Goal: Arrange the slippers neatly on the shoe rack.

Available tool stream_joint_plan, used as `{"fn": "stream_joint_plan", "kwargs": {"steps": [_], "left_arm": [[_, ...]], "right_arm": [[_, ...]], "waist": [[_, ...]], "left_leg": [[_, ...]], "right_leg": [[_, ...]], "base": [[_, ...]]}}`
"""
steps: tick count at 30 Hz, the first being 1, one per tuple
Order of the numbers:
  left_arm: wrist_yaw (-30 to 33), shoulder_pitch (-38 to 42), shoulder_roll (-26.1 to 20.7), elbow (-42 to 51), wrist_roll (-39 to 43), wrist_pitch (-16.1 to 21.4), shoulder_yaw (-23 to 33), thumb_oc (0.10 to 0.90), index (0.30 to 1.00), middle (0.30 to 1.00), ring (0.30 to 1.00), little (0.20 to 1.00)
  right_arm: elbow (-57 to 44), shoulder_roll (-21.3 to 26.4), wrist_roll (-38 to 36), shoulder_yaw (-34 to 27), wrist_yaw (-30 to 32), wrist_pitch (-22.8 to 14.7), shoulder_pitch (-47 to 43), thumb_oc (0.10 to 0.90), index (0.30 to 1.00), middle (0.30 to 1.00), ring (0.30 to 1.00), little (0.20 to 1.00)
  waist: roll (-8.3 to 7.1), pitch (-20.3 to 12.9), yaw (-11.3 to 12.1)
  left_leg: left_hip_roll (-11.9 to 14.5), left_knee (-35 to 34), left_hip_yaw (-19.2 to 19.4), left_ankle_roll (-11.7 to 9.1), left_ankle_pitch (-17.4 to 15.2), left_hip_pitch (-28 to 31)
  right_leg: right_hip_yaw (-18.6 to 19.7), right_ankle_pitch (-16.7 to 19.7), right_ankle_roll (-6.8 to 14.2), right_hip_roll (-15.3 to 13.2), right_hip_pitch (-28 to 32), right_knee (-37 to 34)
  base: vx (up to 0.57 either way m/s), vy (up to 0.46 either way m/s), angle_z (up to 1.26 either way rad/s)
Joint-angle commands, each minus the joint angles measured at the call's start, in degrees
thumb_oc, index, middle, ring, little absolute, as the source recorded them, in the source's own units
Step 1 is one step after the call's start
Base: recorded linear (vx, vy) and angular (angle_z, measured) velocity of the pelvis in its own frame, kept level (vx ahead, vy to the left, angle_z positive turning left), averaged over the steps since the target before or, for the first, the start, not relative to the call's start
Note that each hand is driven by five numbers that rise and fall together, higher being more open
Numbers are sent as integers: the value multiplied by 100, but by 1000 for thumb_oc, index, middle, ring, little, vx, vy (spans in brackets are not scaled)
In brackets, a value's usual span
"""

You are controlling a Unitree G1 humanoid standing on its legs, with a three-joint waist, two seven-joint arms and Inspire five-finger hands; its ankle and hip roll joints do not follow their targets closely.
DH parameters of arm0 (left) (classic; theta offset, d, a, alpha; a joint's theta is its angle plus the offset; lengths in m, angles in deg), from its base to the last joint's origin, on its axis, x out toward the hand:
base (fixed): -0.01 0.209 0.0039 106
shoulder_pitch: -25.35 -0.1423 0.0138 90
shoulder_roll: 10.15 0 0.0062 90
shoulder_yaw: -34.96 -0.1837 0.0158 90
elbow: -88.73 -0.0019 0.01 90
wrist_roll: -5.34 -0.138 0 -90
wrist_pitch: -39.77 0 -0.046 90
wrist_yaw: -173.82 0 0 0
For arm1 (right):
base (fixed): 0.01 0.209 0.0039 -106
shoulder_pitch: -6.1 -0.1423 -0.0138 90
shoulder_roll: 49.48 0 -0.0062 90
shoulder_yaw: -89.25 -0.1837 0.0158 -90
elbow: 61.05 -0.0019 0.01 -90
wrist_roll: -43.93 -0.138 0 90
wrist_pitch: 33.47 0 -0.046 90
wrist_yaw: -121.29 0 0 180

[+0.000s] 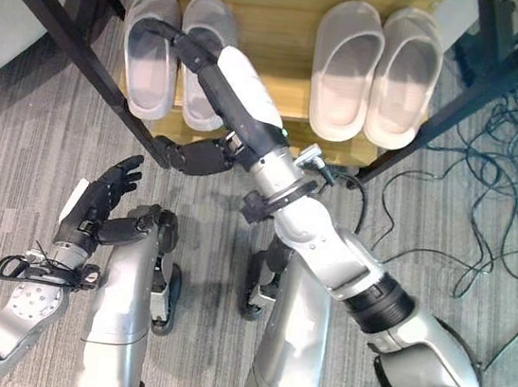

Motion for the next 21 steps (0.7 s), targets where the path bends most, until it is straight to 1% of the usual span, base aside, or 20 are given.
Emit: {"fn": "stream_joint_plan", "kwargs": {"steps": [1,4,5,6,7,8,9,10,11,12,15,17,19,21], "left_arm": [[21,-372,-157,604,-359,286,-124,800,900,900,900,900],[1,-281,-102,587,-430,315,11,800,900,900,900,900],[-9,-202,-95,573,-490,333,59,800,900,900,900,900],[-13,-55,-86,556,-571,337,108,800,900,900,900,900],[-11,-18,-87,543,-579,336,109,800,900,900,900,900],[-4,112,-75,542,-634,361,182,800,900,900,900,900],[-4,147,-75,534,-639,361,178,800,900,900,900,900],[-8,429,-7,520,-667,399,302,800,900,900,900,900],[-2,719,75,481,-658,455,380,800,900,900,900,900],[-2,758,74,462,-655,460,368,800,900,900,900,900],[-52,1045,176,395,-595,551,441,800,900,900,900,900],[-94,1101,200,357,-574,599,472,800,900,900,900,900],[-152,1084,242,274,-520,649,423,800,900,900,900,900],[-221,1062,262,199,-475,701,403,800,900,900,900,900]], "right_arm": [[-1204,6,-120,-663,161,-767,-91,800,900,900,900,900],[-1411,105,-7,-806,154,-842,51,800,900,900,900,900],[-1457,141,61,-861,171,-855,64,800,900,900,900,900],[-1471,165,106,-911,193,-872,46,800,900,900,900,900],[-1472,169,110,-923,195,-875,26,800,900,900,900,900],[-1426,224,185,-992,235,-881,15,800,900,900,900,900],[-1420,232,193,-1003,242,-887,-2,800,900,900,900,900],[-1323,235,343,-1144,252,-858,-16,800,900,900,900,900],[-1219,228,432,-1301,274,-860,48,800,900,900,900,900],[-1216,237,434,-1316,272,-862,38,800,900,900,900,900],[-1033,212,513,-1493,230,-907,206,800,900,900,900,900],[-890,189,545,-1558,180,-932,385,800,900,900,900,900],[-737,155,534,-1551,109,-989,609,800,900,900,900,900],[-571,68,512,-1493,23,-1009,796,800,900,900,900,900]], "waist": [[-179,-215,281],[-323,-215,285],[-381,-215,298],[-465,-215,327],[-490,-215,323],[-532,-215,337],[-536,-215,333],[-540,-215,356],[-448,-215,352],[-415,-215,351],[-296,-215,304],[-268,-242,261],[-237,-579,209],[-230,-857,170]], "left_leg": [[-261,-8,125,291,356,-611],[-278,-332,214,274,395,-611],[-273,-590,278,271,426,-611],[-265,-986,356,251,502,-611],[-266,-1065,382,254,566,-611],[-295,-1407,406,251,690,-611],[-308,-1489,411,253,755,-611],[-422,-2095,367,258,1010,-611],[-507,-2661,285,307,1344,-611],[-528,-2713,251,302,1385,-611],[-557,-3232,161,352,1736,-611],[-572,-3571,109,374,1978,-611],[-558,-4012,64,374,2172,-611],[-536,-4403,-3,364,2356,-608]], "right_leg": [[462,-1011,-321,-177,492,1158],[562,-905,-338,-76,492,921],[599,-835,-337,-45,492,701],[652,-736,-348,1,494,390],[668,-698,-350,0,493,320],[678,-630,-329,15,539,42],[675,-581,-331,3,539,-31],[576,-487,-303,45,645,-626],[445,-305,-267,15,723,-1190],[409,-271,-265,0,745,-1254],[184,-120,-207,-139,865,-1894],[37,43,-139,-223,935,-2237],[-153,183,-114,-270,1015,-2782],[-259,308,-56,-277,1075,-3248]], "base": [[36,-26,7],[30,-56,33],[-40,-84,-12],[-66,-53,-35],[-114,-43,-40],[-93,-20,-32],[-219,-12,-29],[-264,40,-10],[-258,44,-3],[-167,38,11],[-120,17,12],[-116,31,3],[-90,49,12],[-80,35,16]]}}
